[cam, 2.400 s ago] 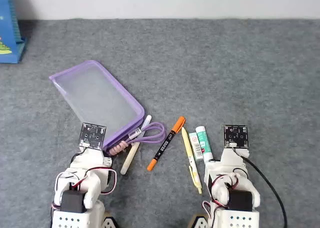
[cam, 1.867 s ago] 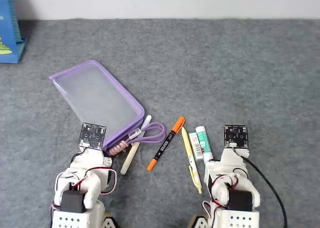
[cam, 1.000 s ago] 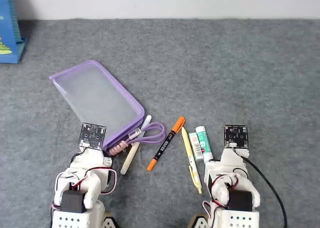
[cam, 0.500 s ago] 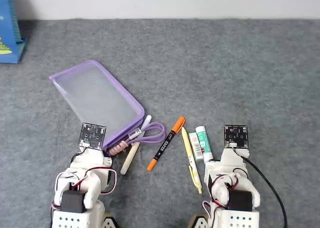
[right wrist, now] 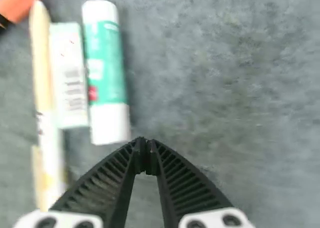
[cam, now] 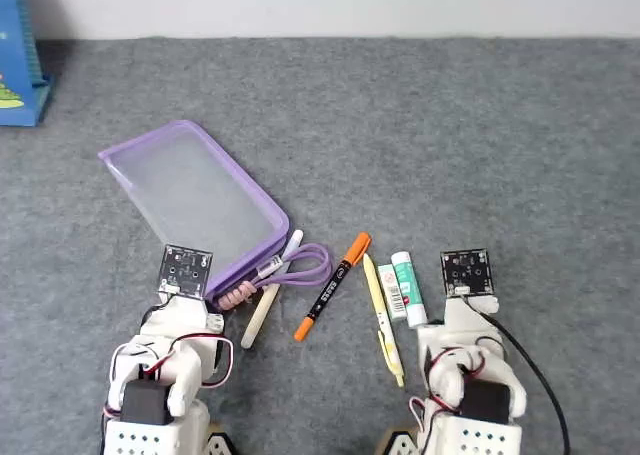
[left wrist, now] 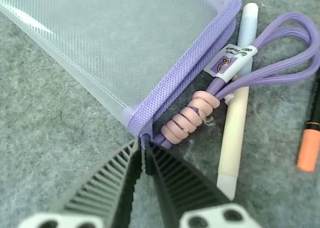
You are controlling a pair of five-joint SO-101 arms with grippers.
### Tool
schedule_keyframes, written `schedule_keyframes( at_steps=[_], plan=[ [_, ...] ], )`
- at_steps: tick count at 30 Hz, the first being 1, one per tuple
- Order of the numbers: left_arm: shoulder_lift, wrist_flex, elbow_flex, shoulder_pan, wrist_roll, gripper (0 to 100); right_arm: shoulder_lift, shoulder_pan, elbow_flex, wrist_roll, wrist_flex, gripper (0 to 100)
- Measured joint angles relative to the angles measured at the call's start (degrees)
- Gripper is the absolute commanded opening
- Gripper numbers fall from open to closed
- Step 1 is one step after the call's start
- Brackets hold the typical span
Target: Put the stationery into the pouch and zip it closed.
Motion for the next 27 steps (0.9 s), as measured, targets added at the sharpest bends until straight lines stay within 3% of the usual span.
schedule_keyframes(
  at_steps=[4, 8, 14, 18, 27],
  plan=[
    [0.0, 0.0, 0.0, 0.0, 0.0, 1, 0.0, 2.3, -0.4, 11.2, 0.0, 0.9],
    [0.0, 0.0, 0.0, 0.0, 0.0, 1, 0.0, -0.1, -0.4, 13.1, -3.6, 1.2],
    [0.0, 0.0, 0.0, 0.0, 0.0, 1, 0.0, -2.5, -0.4, 13.0, -7.6, 1.2],
    [0.0, 0.0, 0.0, 0.0, 0.0, 1, 0.0, -2.6, -2.5, 7.2, -7.6, 1.2],
    [0.0, 0.0, 0.0, 0.0, 0.0, 1, 0.0, -6.2, -11.8, 5.5, -7.7, 0.9]
  ],
)
